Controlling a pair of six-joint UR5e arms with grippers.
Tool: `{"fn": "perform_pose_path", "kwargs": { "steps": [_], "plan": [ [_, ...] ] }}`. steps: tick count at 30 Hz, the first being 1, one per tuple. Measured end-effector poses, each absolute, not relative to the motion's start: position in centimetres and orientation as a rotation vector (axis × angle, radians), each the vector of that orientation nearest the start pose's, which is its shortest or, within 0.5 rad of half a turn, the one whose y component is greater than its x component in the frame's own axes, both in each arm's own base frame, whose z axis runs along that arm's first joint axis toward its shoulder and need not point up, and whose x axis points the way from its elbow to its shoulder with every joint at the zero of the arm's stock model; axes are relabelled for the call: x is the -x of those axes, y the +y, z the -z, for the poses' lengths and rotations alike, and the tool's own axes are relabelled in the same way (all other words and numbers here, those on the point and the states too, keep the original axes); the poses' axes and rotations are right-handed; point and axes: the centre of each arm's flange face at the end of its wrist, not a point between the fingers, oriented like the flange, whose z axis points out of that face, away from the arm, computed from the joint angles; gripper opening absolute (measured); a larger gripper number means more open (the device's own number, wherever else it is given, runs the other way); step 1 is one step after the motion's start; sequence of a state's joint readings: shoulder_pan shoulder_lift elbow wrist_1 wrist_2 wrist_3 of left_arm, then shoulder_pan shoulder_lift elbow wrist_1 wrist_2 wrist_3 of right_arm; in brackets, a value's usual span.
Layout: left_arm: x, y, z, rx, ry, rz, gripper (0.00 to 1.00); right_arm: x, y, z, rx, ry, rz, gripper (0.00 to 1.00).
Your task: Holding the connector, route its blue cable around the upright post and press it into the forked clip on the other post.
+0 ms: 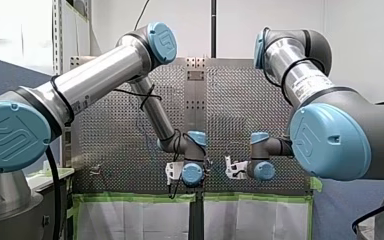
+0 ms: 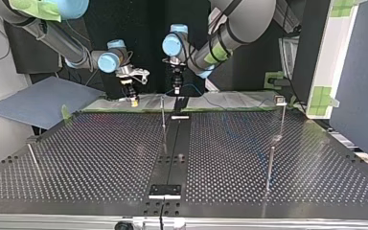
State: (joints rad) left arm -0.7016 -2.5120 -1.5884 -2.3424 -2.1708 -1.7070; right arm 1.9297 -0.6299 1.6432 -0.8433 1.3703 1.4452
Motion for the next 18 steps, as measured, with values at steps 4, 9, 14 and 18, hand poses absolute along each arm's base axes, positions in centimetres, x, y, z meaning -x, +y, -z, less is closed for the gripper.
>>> {"fn": "perform_pose_path", "kwargs": {
  "steps": [4, 9, 14, 18],
  "plan": [
    [-43.7, -46.7, 2.0, -0.046, 1.705, 0.106, 0.04, -36.2, -53.9, 3.4, -1.778, -0.884, -1.433, 0.15],
    [-44.0, -46.8, 1.8, -0.045, 1.702, 0.107, 0.04, -35.9, -54.3, 3.3, -1.771, -0.885, -1.435, 0.15],
    [-44.3, -46.9, 1.6, -0.048, 1.701, 0.113, 0.04, -35.7, -54.6, 3.2, -1.766, -0.884, -1.439, 0.15],
    [-44.5, -47.0, 1.5, -0.049, 1.701, 0.119, 0.04, -35.5, -54.8, 3.2, -1.762, -0.884, -1.440, 0.15]
  ]
}}
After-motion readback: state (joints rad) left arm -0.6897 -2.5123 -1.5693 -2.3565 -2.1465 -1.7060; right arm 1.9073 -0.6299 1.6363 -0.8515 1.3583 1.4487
